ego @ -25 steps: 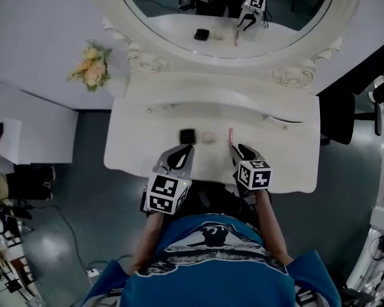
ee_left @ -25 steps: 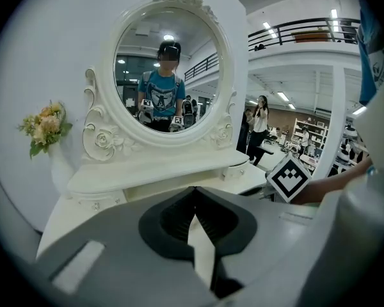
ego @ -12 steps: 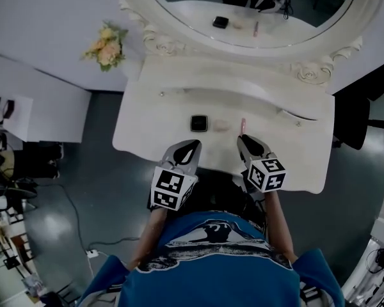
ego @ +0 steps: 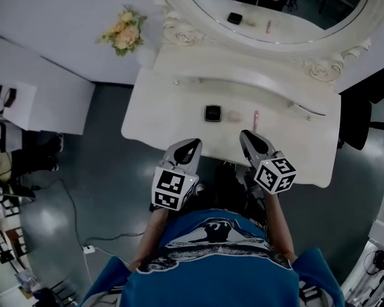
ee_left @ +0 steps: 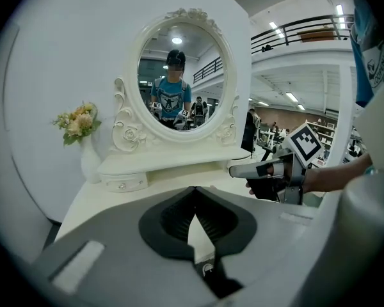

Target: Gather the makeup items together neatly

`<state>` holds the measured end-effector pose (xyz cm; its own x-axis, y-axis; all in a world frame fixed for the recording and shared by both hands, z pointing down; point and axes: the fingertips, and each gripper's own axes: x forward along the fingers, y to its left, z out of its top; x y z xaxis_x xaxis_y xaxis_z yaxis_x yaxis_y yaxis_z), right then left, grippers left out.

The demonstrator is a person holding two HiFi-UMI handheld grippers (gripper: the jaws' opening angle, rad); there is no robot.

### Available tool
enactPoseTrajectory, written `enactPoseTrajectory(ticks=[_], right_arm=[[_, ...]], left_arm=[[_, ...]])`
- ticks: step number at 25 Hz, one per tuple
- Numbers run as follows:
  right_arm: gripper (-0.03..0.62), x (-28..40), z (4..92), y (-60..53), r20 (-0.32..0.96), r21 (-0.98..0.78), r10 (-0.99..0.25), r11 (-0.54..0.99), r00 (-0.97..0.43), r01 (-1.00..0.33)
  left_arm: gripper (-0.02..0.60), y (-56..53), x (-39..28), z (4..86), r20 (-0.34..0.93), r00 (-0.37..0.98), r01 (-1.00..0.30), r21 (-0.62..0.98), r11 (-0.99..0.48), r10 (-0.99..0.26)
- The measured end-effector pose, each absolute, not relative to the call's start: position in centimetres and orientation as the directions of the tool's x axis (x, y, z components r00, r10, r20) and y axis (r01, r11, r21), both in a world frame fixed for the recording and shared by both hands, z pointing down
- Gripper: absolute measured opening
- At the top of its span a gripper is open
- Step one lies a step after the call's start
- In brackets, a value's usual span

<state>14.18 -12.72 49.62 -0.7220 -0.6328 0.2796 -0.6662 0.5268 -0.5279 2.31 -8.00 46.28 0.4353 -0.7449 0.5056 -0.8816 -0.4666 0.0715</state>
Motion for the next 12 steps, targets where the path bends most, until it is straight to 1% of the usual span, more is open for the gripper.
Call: enactPoseTrajectory(ticks=[2,12], right_arm=[[0.004,13.5,49.3,-11.5,0.274,-0.527,-0.649,0.515,-0.709,-0.676],[0.002,9.8,47.0,-3.8,0.248,-0.499,-0.66,0.54,-0.709,-0.677]], left_arm=[[0.017,-6.8,1.4,46.2,0.494,0.438,-0.882,0.074,-0.466,-0.751],[0.017,0.1,-1.1,46.0,0.454,0.487,-0.858,0.09,-0.506,-0.746]])
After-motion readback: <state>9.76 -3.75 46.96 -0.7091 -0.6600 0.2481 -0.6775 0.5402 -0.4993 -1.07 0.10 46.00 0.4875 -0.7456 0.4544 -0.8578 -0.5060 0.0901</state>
